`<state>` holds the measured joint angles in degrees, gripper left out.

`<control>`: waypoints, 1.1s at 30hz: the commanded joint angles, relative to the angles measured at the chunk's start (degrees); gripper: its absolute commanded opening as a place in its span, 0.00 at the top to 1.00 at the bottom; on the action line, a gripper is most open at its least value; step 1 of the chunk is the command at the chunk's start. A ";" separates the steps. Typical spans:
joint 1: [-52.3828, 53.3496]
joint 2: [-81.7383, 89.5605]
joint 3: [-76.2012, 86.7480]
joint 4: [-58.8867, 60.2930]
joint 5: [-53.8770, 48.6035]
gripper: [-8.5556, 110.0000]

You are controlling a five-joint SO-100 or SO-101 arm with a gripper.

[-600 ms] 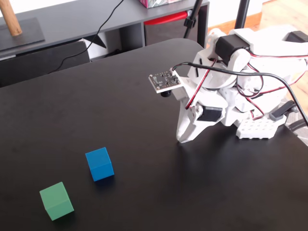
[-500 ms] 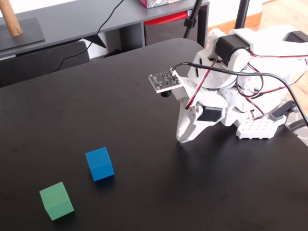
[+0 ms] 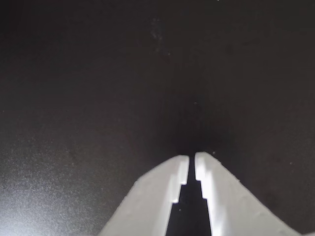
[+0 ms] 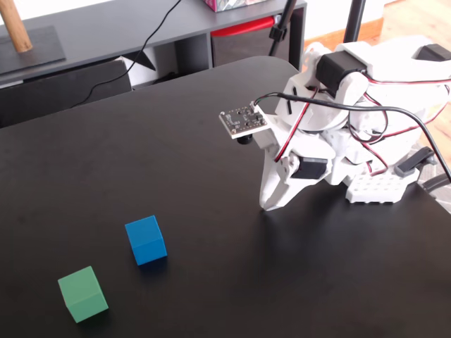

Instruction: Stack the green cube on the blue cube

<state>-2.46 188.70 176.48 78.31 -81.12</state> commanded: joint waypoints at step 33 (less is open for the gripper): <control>-8.35 -52.03 -53.44 -4.66 5.45 0.93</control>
<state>-9.32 142.12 134.82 74.79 -75.15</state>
